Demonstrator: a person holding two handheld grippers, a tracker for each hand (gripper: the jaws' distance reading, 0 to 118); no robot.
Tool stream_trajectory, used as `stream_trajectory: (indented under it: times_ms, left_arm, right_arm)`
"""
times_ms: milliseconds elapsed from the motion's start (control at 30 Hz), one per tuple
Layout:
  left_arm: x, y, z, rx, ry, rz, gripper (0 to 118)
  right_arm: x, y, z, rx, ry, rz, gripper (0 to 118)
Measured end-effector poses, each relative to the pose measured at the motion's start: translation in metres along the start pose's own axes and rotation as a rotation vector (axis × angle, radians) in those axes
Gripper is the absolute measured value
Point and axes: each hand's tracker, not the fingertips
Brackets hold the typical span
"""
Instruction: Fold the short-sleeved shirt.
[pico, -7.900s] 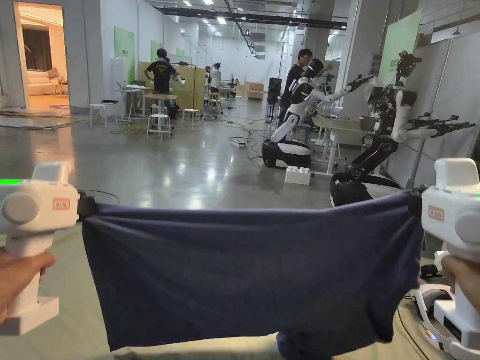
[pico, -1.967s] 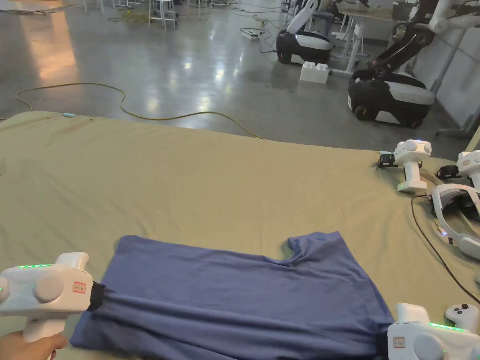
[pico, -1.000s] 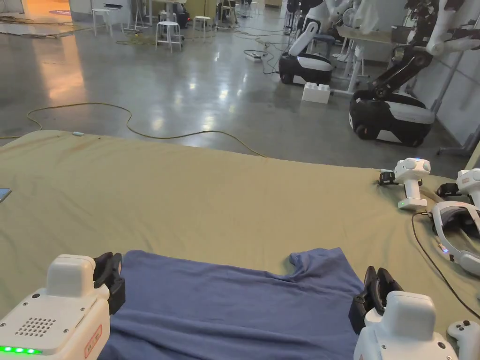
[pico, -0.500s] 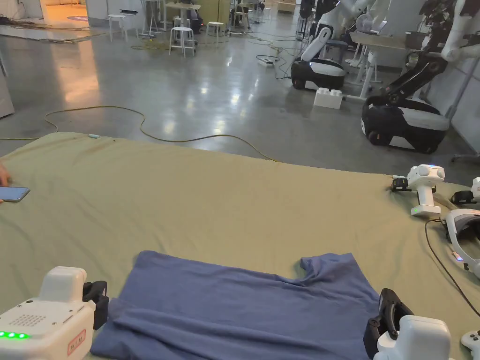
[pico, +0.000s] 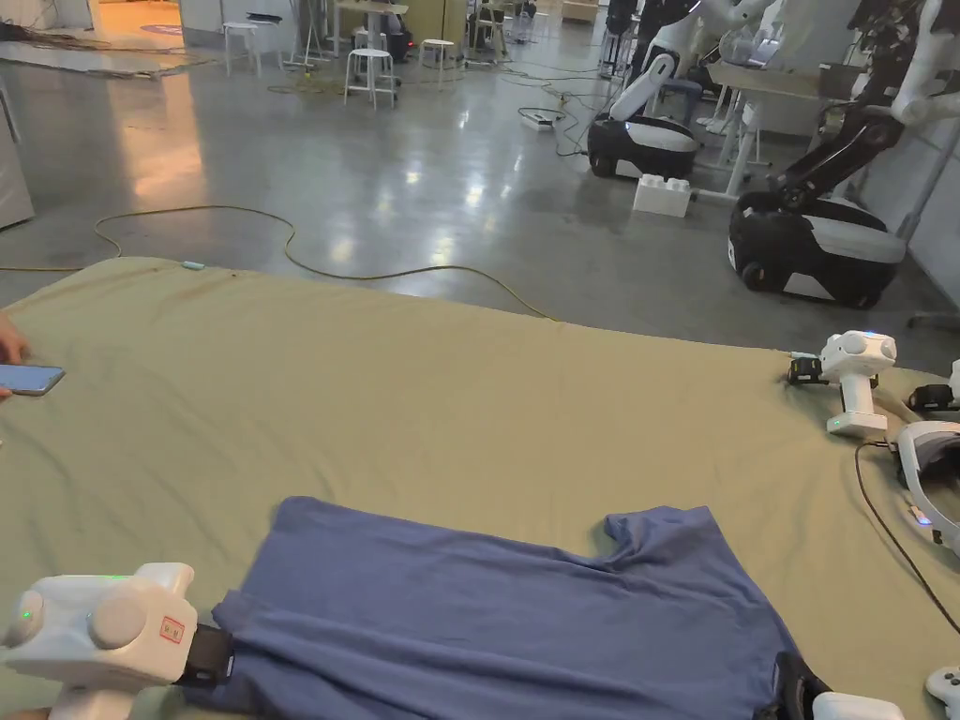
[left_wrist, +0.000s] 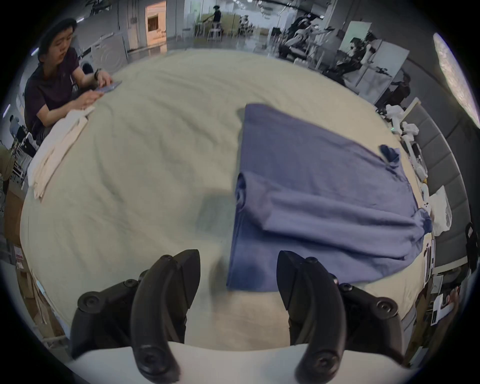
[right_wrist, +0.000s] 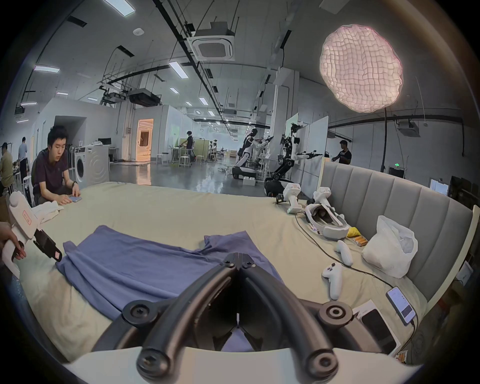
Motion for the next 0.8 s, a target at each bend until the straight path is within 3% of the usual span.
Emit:
stream_trajectory:
  times_ms: [100,267,300,400,433,700,767,800]
  left_arm:
    - [0.019,-0.017,-0.007,-0.09,0.039,-0.014,68]
    - [0.048,-0.037,0.005,0.0,0.111,-0.07,66]
    - [0.049,-0.038,0.008,0.001,0.127,-0.097,60]
    - [0.067,-0.043,0.013,0.0,0.098,-0.15,13]
    - [0.058,-0.037,0.005,-0.004,0.087,-0.157,8]
    - [0.049,-0.062,0.024,0.147,0.046,-0.194,7]
    - [0.044,-0.069,0.031,0.144,0.027,-0.155,7]
    - [0.042,-0.072,0.033,0.155,0.017,-0.142,7]
  right_arm:
    - [0.002,-0.004,0.0,-0.015,-0.004,0.005,0]
    - [0.004,-0.008,-0.001,-0.038,-0.004,0.003,0]
    - [0.005,-0.009,-0.001,-0.042,-0.004,0.002,0]
    - [0.006,-0.011,-0.005,-0.059,-0.004,0.0,0]
    - [0.007,-0.012,-0.006,-0.062,-0.005,-0.002,0]
    - [0.034,-0.002,-0.018,-0.098,-0.055,0.036,0]
    - [0.046,-0.002,-0.03,-0.182,-0.048,0.044,14]
    - [0.052,-0.003,-0.036,-0.215,-0.04,0.038,34]
